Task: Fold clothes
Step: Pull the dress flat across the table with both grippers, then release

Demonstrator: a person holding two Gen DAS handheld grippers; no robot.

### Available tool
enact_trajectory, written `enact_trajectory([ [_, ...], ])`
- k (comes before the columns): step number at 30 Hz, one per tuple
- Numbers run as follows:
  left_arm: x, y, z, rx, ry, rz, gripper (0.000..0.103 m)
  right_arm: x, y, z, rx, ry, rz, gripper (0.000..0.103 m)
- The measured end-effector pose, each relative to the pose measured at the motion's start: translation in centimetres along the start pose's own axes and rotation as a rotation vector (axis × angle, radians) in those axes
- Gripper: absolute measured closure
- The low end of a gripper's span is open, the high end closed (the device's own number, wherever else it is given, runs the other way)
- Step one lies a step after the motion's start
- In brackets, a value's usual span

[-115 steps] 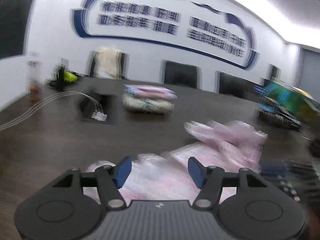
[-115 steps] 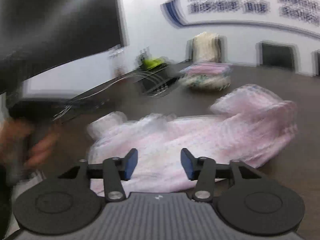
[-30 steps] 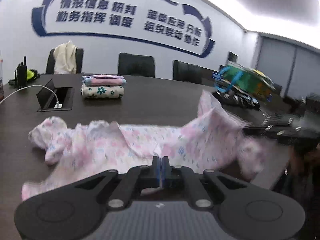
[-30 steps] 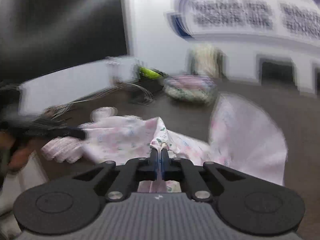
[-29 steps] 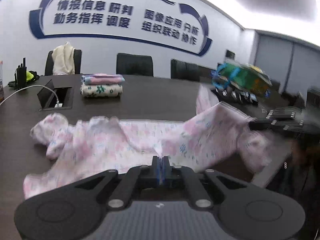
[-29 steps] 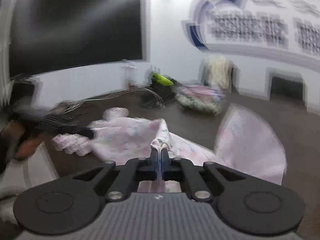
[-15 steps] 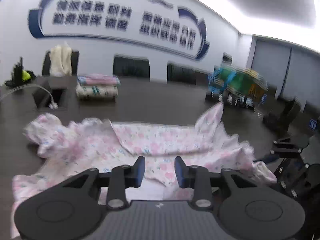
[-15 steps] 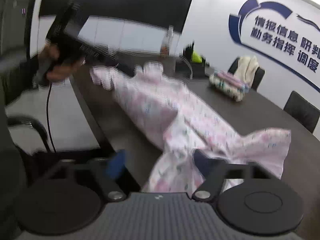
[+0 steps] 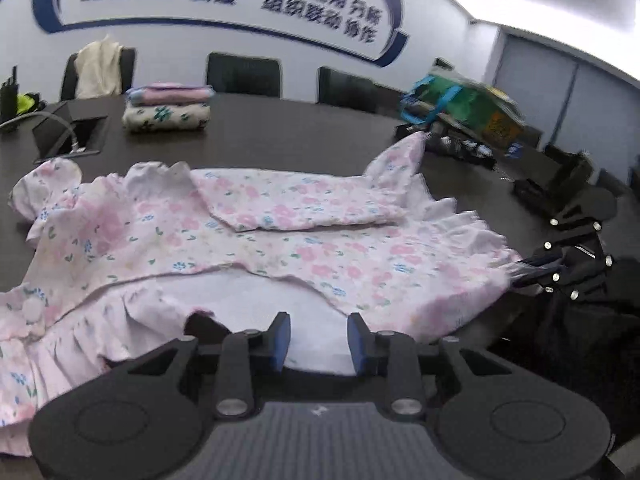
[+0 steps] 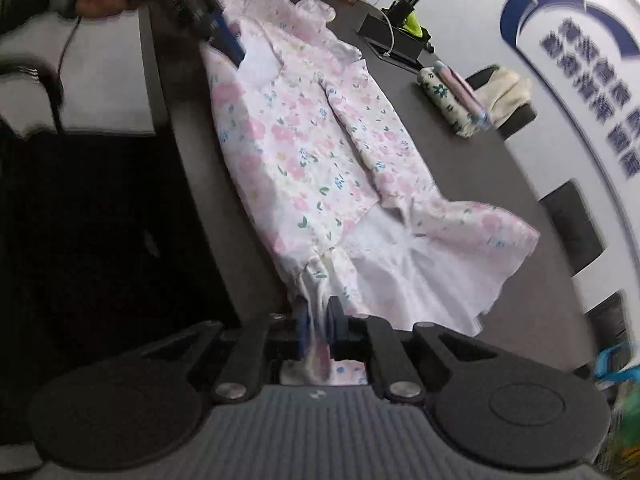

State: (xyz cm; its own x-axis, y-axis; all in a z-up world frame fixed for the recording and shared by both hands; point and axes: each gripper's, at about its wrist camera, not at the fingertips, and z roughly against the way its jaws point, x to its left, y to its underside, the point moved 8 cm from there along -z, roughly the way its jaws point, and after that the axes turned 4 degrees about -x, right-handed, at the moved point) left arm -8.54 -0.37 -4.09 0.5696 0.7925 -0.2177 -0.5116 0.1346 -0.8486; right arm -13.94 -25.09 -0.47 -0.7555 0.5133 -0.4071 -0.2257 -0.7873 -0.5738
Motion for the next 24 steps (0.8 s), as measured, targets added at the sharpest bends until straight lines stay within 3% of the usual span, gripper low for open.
enact_trajectory([
  [5, -0.2, 0.4, 0.4, 0.000, 0.032, -0.001, 0.069, -2.0, -3.5, 4.6, -0.352, -0.063, -0.238, 0.092],
  [7, -0.1, 0.5, 0.4, 0.006, 0.038, 0.005, 0.070, -2.3, -4.7, 2.9, -0.405, -0.071, -0.342, 0.091],
  [11, 0.0, 0.8, 0.5, 0.019, 0.047, 0.007, 0.078, -0.2, -4.6, -2.4, -0.341, -0.108, -0.366, 0.091],
  [15, 0.5, 0.9, 1.1, 0.024, 0.026, 0.009, 0.082, 1.1, -2.9, -5.2, -0.279, -0.130, -0.371, 0.091],
  [17, 0.3, 0.3, 1.3, -0.007, 0.053, 0.029, 0.082, 1.0, -2.7, -5.2, -0.278, -0.148, -0.381, 0.091],
  [19, -0.3, -0.5, 1.3, -0.042, 0.100, 0.042, 0.073, 0.9, -2.7, -4.7, -0.296, -0.161, -0.384, 0.090],
  [20, -0.9, -0.6, 1.1, -0.045, 0.122, 0.033, 0.060, 0.8, -2.7, -4.2, -0.317, -0.160, -0.380, 0.084],
  [21, -1.4, -0.8, 0.9, -0.044, 0.142, 0.024, 0.054, 0.5, -2.7, -3.6, -0.333, -0.151, -0.387, 0.079],
  [23, -2.2, -0.4, 0.0, -0.013, 0.131, -0.033, 0.055, 0.1, -2.3, -3.0, -0.333, -0.130, -0.391, 0.052],
  [24, -2.6, -0.1, -0.4, 0.004, 0.123, -0.063, 0.056, 0.0, -2.1, -2.7, -0.332, -0.119, -0.392, 0.050],
])
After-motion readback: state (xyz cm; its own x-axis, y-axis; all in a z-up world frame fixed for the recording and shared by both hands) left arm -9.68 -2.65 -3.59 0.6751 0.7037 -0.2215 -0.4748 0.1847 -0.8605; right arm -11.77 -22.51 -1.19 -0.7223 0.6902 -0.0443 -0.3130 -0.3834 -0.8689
